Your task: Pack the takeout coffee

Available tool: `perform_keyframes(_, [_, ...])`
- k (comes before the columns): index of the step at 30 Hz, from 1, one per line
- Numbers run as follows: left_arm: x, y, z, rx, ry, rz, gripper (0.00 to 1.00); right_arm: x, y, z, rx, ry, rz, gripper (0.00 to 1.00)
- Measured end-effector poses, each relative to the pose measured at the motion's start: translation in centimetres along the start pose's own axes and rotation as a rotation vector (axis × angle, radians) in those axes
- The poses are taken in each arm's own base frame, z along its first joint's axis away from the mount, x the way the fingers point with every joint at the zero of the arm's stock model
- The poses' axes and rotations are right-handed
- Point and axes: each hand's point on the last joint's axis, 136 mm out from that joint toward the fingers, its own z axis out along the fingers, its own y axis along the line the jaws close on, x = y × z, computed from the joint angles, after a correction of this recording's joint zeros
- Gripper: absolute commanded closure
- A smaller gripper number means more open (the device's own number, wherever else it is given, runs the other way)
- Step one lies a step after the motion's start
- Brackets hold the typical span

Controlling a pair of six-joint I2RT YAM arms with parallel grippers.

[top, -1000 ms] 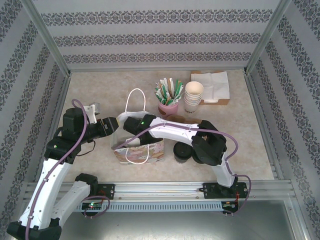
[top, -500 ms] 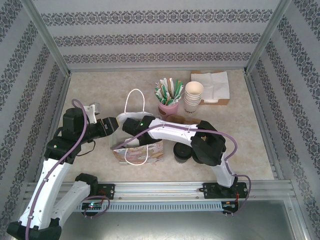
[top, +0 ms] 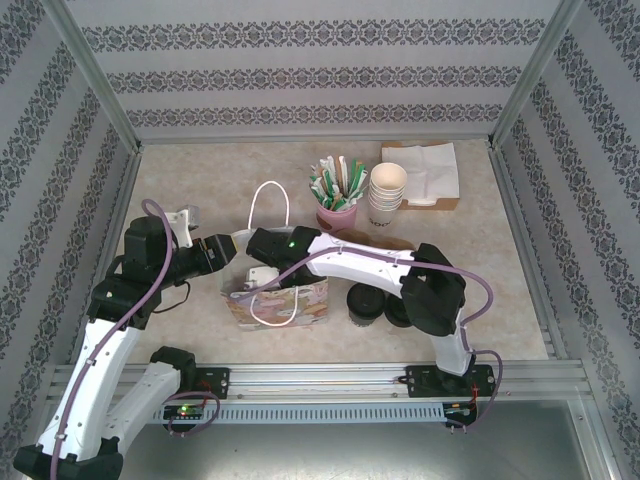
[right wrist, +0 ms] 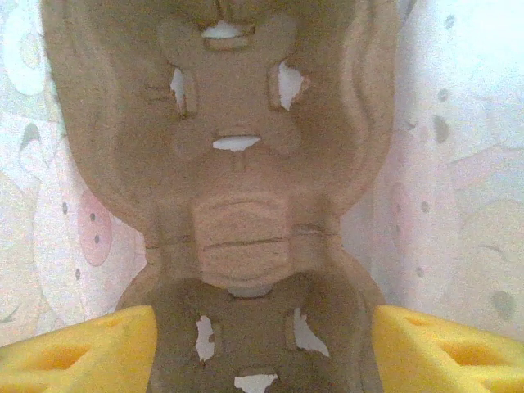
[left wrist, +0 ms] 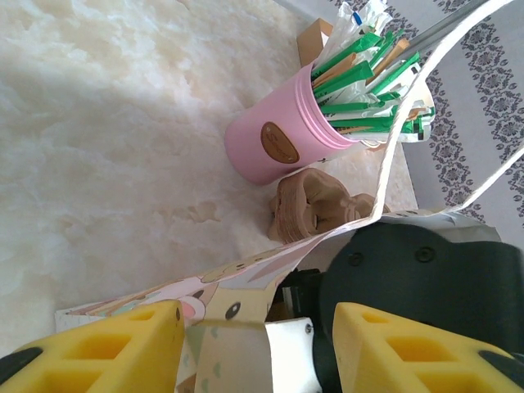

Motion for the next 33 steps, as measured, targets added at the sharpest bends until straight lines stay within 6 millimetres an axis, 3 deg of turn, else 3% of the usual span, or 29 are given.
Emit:
perform_keyframes(15, [-0.1, 0.0, 0.0, -0.003, -0.005, -0.014, 0.49, -1.2, -1.0, -5.2, 0.131, -0.101, 0.003, 0.33])
perform_keyframes(25, [-0.1, -0.1, -0.1, 0.002, -0.006, -0.013, 0.49, -1.9, -2.6, -6.7, 0.248, -0.126, 0.020, 0.35])
perform_keyframes(33, [-0.3, -0.3, -0.2, 0.005, -0.010, -0.013, 0.49, -3.0, -2.6, -10.4, 0.307, -0.210, 0.020, 0.35])
